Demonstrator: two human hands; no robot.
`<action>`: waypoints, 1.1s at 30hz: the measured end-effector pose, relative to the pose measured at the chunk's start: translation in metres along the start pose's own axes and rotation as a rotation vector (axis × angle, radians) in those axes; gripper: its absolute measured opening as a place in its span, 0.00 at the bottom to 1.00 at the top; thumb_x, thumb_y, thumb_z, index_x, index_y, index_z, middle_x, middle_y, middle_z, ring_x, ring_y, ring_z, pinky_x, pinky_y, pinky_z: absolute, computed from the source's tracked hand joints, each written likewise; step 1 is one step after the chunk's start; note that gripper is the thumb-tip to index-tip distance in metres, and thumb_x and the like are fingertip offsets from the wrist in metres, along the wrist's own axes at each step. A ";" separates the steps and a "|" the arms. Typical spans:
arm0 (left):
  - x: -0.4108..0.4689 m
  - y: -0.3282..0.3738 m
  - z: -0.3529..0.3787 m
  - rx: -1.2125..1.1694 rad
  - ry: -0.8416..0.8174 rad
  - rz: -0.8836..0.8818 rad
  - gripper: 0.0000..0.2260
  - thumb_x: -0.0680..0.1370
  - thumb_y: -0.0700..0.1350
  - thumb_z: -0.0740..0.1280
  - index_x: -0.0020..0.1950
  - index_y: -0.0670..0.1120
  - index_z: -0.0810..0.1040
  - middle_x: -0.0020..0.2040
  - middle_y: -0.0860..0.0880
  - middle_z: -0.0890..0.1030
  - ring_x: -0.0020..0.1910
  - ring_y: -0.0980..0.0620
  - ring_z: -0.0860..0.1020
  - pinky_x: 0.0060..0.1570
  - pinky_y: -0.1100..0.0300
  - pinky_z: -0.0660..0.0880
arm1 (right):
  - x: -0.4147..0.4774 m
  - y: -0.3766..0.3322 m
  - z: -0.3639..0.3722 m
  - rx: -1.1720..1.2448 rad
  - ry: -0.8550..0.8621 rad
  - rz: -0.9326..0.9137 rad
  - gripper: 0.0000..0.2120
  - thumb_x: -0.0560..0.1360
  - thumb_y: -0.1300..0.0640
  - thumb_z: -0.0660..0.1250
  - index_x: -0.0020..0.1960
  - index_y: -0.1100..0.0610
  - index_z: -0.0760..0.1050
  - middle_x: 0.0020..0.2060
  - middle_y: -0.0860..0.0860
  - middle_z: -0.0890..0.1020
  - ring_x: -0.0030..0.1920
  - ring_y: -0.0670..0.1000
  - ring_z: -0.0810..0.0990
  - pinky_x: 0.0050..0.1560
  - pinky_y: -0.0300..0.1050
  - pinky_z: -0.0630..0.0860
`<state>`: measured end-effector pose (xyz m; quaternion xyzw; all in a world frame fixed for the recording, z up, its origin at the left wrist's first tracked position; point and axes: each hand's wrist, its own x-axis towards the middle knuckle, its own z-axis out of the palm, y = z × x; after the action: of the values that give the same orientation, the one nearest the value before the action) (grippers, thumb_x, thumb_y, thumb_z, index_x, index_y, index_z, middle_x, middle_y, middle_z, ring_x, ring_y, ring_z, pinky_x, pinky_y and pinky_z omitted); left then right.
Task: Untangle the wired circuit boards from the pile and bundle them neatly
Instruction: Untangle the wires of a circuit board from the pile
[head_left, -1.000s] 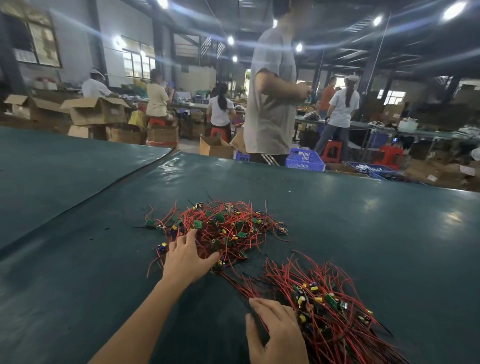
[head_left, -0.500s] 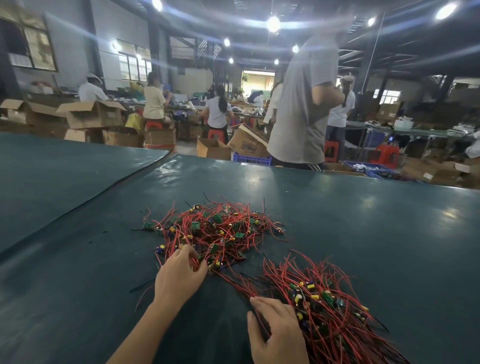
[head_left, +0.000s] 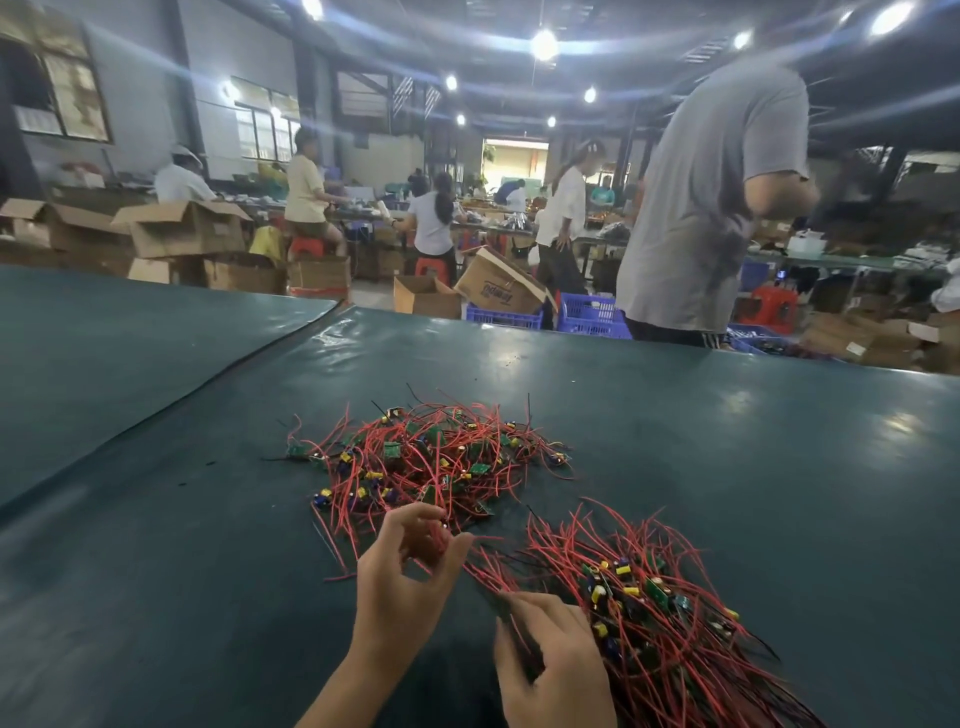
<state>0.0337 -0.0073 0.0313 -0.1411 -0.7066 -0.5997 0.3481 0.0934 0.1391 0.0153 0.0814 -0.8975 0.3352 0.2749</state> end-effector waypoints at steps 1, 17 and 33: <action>-0.003 0.002 0.003 -0.044 -0.001 -0.025 0.12 0.70 0.50 0.73 0.49 0.54 0.75 0.41 0.52 0.81 0.34 0.54 0.80 0.36 0.58 0.79 | 0.000 -0.001 0.000 0.013 0.001 -0.004 0.13 0.66 0.59 0.78 0.50 0.52 0.85 0.44 0.39 0.82 0.47 0.41 0.76 0.53 0.29 0.69; -0.025 0.004 0.010 -0.041 -0.219 -0.014 0.07 0.72 0.38 0.71 0.47 0.48 0.79 0.41 0.53 0.81 0.39 0.52 0.80 0.40 0.58 0.79 | -0.001 -0.009 -0.005 0.056 -0.063 0.063 0.17 0.72 0.51 0.71 0.60 0.48 0.79 0.47 0.35 0.79 0.49 0.36 0.72 0.54 0.30 0.68; -0.024 0.002 0.007 -0.094 -0.160 0.010 0.19 0.71 0.35 0.69 0.53 0.57 0.74 0.52 0.53 0.80 0.48 0.51 0.81 0.49 0.62 0.77 | -0.001 -0.011 -0.006 0.055 -0.144 0.085 0.25 0.73 0.48 0.70 0.67 0.39 0.68 0.49 0.30 0.76 0.51 0.32 0.70 0.56 0.29 0.65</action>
<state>0.0500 0.0055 0.0164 -0.2081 -0.7023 -0.6176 0.2865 0.1006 0.1342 0.0241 0.0746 -0.9081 0.3641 0.1930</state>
